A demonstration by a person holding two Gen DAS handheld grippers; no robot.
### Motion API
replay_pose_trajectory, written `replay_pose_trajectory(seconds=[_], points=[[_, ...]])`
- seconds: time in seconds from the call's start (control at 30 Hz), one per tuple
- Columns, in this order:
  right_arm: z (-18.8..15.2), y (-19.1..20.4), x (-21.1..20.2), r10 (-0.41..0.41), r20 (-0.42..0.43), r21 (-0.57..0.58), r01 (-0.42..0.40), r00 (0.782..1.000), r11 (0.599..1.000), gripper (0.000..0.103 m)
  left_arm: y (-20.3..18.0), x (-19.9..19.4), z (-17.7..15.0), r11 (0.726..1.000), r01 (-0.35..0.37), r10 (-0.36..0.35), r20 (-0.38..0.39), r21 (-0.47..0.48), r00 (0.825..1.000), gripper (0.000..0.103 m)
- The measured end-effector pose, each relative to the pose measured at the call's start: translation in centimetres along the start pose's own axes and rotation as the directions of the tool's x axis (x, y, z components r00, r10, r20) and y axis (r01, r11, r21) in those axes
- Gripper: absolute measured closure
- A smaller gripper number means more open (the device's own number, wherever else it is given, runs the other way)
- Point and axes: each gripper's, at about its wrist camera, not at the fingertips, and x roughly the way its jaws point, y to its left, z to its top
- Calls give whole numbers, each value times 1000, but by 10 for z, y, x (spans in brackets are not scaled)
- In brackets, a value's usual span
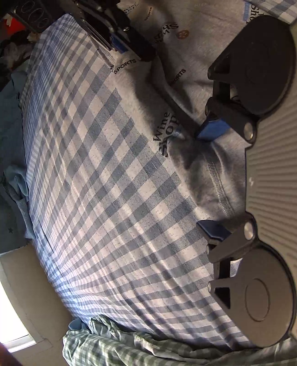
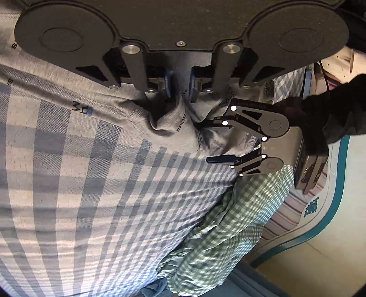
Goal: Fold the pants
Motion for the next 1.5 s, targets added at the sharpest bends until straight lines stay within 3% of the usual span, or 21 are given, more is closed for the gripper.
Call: replay_pose_trajectory(seconds=[0.1,0.2,0.23,0.3,0.43,0.57,0.67,0.73,0.77,0.87,0.97,1.1,1.17,1.2,1.23,1.27,1.3,1.33,1.4,1.43,1.5], points=[[16,-15,-2,53,69,139,-62,996,988,57,1,-6,-2,1000,-24,24,8,1,1000,22],[32,-25,0,94,115,238,-120,989,964,61,5,-14,-6,998,-59,60,9,-26,998,22],[38,-27,0,93,127,256,-123,988,959,65,8,-17,-8,997,-73,73,7,-40,997,22],[50,-29,-2,55,149,264,-94,987,960,103,13,-21,-14,992,-108,108,-3,-67,994,21],[71,-44,-1,-20,170,302,-33,985,953,103,27,-23,-29,969,-200,197,-39,-143,980,16],[77,-49,15,-93,117,231,64,989,971,103,48,-41,-40,935,-256,252,-50,-245,966,16],[78,-53,13,-116,112,249,86,987,965,103,61,-67,-53,885,-356,350,-74,-300,934,17],[74,-54,0,-158,133,269,118,978,956,88,74,-84,-69,853,-384,373,-101,-354,922,17],[73,-55,-8,-182,139,277,138,973,951,72,81,-93,-79,836,-374,362,-108,-402,926,17],[68,-42,-38,-216,178,225,174,960,959,68,97,-122,-109,768,-237,251,-60,-595,966,17],[46,-11,-56,-228,197,115,209,953,971,54,101,-124,-128,703,-113,132,-28,-702,991,19],[-3,35,-45,-243,124,-59,252,962,966,50,96,-104,-146,642,-40,-23,-71,-766,997,20],[-27,51,-35,-236,81,-95,243,968,965,48,96,-95,-157,587,-32,-58,-81,-809,995,24],[-37,54,-32,-236,73,-91,242,969,966,46,95,-95,-158,572,-48,-39,-86,-819,996,32],[-47,59,-28,-239,64,-68,243,969,968,45,94,-97,-155,566,-34,-44,-71,-824,996,72],[-54,60,-26,-241,53,-49,244,969,969,45,95,-99,-152,554,-24,-59,-68,-832,996,85],[-61,63,-23,-256,47,-36,257,966,966,45,94,-104,-146,553,-55,-28,-84,-831,996,84],[-66,66,-22,-276,53,-31,278,960,960,45,91,-110,-138,573,-63,4,-75,-817,997,86],[-75,70,-23,-322,76,-44,326,944,944,45,81,-124,-124,648,-121,88,-84,-752,993,87],[-78,72,-22,-360,90,-67,366,929,928,45,78,-127,-117,679,-165,130,-104,-715,986,88],[-87,73,-15,-475,119,-132,488,872,863,44,69,-121,-115,719,-236,174,-159,-654,972,87]])
